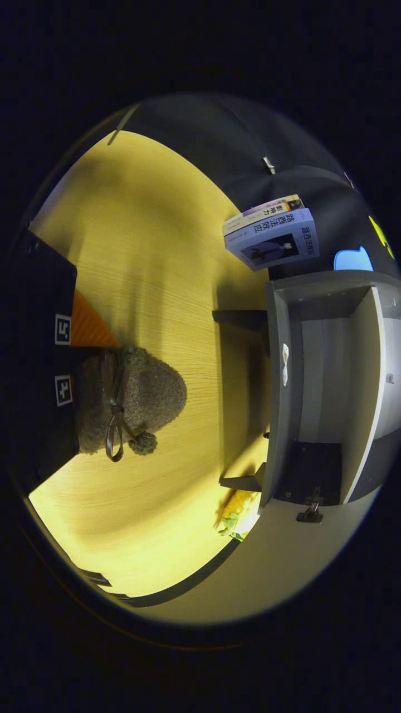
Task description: Open the shoe cabinet door, grab the shoes and put them into the shoe cabinet, then close the shoe cabinet door.
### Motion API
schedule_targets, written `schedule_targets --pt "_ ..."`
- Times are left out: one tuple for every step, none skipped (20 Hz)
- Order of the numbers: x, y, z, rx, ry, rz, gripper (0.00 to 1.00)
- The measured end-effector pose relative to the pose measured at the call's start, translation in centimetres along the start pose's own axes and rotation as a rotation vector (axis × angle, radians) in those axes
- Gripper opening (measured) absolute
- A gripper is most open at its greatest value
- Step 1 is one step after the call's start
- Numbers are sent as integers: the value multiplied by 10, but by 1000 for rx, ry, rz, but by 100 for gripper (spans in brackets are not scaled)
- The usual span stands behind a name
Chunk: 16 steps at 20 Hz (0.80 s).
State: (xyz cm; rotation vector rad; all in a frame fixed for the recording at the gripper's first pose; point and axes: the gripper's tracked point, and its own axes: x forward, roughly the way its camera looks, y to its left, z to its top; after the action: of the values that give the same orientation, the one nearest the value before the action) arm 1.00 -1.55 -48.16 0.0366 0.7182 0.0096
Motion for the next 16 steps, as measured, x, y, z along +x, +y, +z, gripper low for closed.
schedule_targets --pt "-6 0 10 2 -18 6 5" --pt "-12 -2 22 -3 -41 7 5" --pt "-18 -3 32 -17 -57 6 5" --pt "-23 -4 41 -28 -68 7 5" --pt "-30 -5 52 -33 -80 10 5" --pt "-39 -6 65 -31 -97 14 5" --pt "-48 -6 79 -29 -116 21 5" --pt "-55 -8 93 -27 -132 29 5" --pt "-62 -11 105 -24 -142 33 5" --pt "-69 -13 117 -20 -147 38 5" --pt "-75 -15 131 -12 -154 42 5" --pt "-81 -17 147 -4 -166 45 5" --pt "-86 -20 163 1 -185 45 5" --pt "-94 -23 182 -1 -206 44 5" --pt "-101 -26 199 -6 -230 46 5" --pt "-107 -28 215 -13 -255 48 5"
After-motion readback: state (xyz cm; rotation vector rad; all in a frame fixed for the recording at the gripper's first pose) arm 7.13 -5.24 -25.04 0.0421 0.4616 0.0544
